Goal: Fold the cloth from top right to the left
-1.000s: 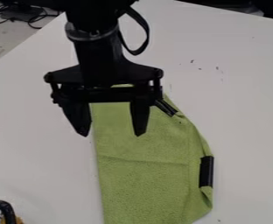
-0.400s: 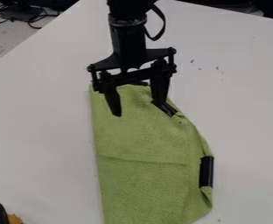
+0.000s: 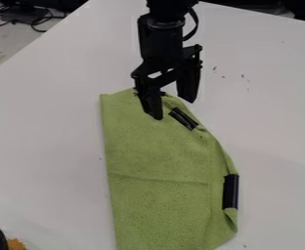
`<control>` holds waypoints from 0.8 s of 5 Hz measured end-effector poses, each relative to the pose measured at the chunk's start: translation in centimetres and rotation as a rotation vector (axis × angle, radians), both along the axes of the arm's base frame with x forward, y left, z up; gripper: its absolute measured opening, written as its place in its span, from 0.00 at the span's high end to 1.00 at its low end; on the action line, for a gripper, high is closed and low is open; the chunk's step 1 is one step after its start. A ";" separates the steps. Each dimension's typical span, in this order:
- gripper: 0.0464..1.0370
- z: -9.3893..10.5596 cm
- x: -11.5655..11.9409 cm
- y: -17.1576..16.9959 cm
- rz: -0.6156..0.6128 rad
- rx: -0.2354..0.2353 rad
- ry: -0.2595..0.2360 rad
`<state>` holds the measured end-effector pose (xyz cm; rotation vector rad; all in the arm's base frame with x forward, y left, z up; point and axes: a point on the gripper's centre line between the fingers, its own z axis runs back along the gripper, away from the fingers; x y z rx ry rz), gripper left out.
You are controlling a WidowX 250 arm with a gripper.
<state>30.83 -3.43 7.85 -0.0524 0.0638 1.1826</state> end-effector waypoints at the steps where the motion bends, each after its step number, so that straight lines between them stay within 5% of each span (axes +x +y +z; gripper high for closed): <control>1: 0.04 -0.9 2.0 0.2 0.167 0.021 0.050; 2: 0.08 -2.3 3.1 1.1 0.217 0.026 0.052; 3: 0.11 -3.5 3.3 1.2 0.222 0.012 0.107; 4: 0.04 -3.5 3.4 1.1 0.239 0.011 0.107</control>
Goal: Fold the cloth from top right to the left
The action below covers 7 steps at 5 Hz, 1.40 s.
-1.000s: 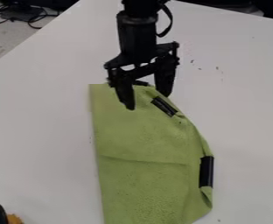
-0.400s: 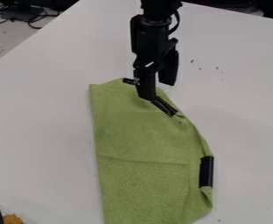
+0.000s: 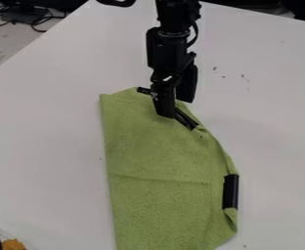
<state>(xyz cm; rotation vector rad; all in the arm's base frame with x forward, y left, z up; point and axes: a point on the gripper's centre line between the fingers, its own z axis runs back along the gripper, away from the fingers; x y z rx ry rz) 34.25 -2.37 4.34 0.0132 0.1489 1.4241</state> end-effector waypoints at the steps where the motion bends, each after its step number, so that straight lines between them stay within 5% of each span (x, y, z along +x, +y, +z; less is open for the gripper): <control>1: 0.04 -0.5 0.1 -0.4 0.012 0.027 0.013; 6: 0.04 -2.7 0.1 -1.0 0.001 0.033 0.053; 7: 0.11 -2.7 0.2 -1.0 0.001 0.025 0.047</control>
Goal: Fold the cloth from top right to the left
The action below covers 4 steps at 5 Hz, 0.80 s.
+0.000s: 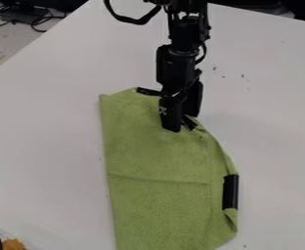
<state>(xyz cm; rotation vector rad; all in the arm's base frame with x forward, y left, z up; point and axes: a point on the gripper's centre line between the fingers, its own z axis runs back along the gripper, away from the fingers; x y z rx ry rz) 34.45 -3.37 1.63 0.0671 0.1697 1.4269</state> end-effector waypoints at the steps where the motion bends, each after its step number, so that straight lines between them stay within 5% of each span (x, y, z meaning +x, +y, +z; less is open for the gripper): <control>1: 0.41 -0.9 -0.1 0.3 0.003 -0.004 0.021; 2: 0.71 -0.9 0.1 0.2 -0.001 -0.003 0.018; 3: 0.89 -1.0 0.1 0.3 -0.021 -0.004 0.018; 4: 0.96 -0.9 0.2 0.3 -0.040 0.017 0.001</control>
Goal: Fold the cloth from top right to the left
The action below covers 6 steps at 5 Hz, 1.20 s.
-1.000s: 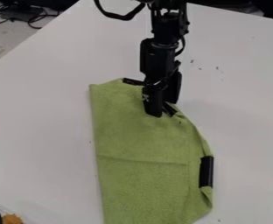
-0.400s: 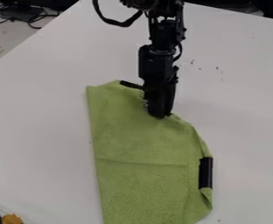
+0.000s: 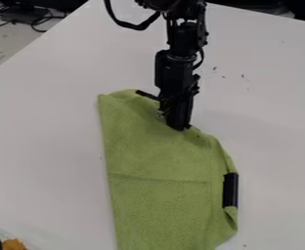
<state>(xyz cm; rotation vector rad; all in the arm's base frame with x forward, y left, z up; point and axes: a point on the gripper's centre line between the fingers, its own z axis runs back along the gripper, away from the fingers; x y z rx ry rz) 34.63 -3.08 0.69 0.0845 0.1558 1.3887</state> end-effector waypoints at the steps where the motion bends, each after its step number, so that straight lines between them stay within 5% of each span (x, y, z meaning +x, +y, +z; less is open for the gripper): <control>1: 0.96 1.9 0.0 -0.1 -0.026 -0.013 -0.073; 3: 0.96 6.7 -0.5 -0.1 -0.190 -0.202 -0.305; 4: 0.96 9.1 -2.2 2.0 -0.269 -0.262 -0.525; 5: 0.96 9.5 -4.8 5.2 -0.280 -0.309 -0.645; 6: 0.96 9.5 -7.2 8.6 -0.284 -0.348 -0.629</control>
